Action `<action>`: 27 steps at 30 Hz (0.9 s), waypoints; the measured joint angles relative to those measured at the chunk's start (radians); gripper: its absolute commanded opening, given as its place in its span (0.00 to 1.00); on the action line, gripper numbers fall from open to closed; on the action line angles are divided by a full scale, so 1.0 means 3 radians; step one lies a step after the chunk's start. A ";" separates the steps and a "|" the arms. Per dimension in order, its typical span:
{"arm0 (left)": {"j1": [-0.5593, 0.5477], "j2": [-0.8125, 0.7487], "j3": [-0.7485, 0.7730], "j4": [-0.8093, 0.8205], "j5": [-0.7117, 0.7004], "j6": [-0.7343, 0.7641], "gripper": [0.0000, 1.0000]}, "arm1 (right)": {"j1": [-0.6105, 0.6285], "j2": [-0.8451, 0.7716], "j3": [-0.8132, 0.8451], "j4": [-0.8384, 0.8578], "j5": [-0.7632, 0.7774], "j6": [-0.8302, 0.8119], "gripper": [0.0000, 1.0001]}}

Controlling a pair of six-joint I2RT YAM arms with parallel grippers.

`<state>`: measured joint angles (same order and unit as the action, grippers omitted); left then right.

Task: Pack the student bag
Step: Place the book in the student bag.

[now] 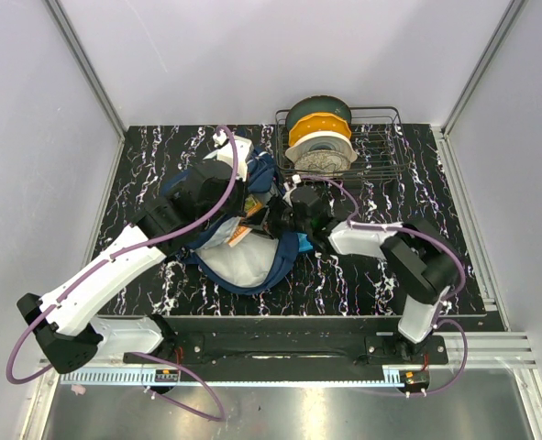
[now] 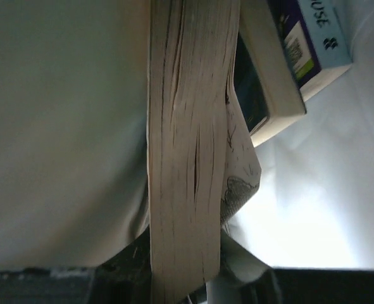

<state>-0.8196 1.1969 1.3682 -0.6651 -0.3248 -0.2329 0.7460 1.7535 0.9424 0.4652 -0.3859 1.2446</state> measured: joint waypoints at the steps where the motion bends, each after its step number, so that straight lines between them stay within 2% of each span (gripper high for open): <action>1: 0.0001 0.0000 0.0000 0.0000 0.0008 -0.0008 0.00 | 0.0001 0.0090 0.0038 0.0066 0.0038 0.0060 0.07; 8: 0.0005 0.0000 0.0000 0.0000 0.0031 -0.0033 0.00 | 0.0032 0.0573 0.0275 0.0305 0.0379 0.0360 0.11; 15: 0.0006 -0.0006 -0.0017 0.0005 0.0061 -0.0065 0.00 | 0.0064 0.0809 0.0745 0.0097 0.0537 0.0346 0.36; 17: 0.0006 -0.0025 -0.0038 0.0015 0.0061 -0.0075 0.00 | 0.0065 0.0821 0.0778 0.0038 0.0543 0.0334 0.54; 21: 0.0006 -0.0079 -0.0088 0.0029 0.0060 -0.0078 0.00 | 0.0065 0.0810 0.0768 -0.0075 0.0576 0.0144 0.77; 24: 0.0006 -0.0144 -0.0151 0.0034 0.0058 -0.0090 0.00 | 0.0065 0.0701 0.0670 -0.0149 0.0582 -0.0038 0.83; 27: 0.0006 -0.0168 -0.0179 0.0050 0.0056 -0.0092 0.00 | 0.0066 0.0504 0.0553 -0.0225 0.0586 -0.0188 0.85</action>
<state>-0.8177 1.1465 1.3144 -0.6502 -0.3080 -0.2604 0.7658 1.9045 1.1084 0.3977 -0.2100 1.1881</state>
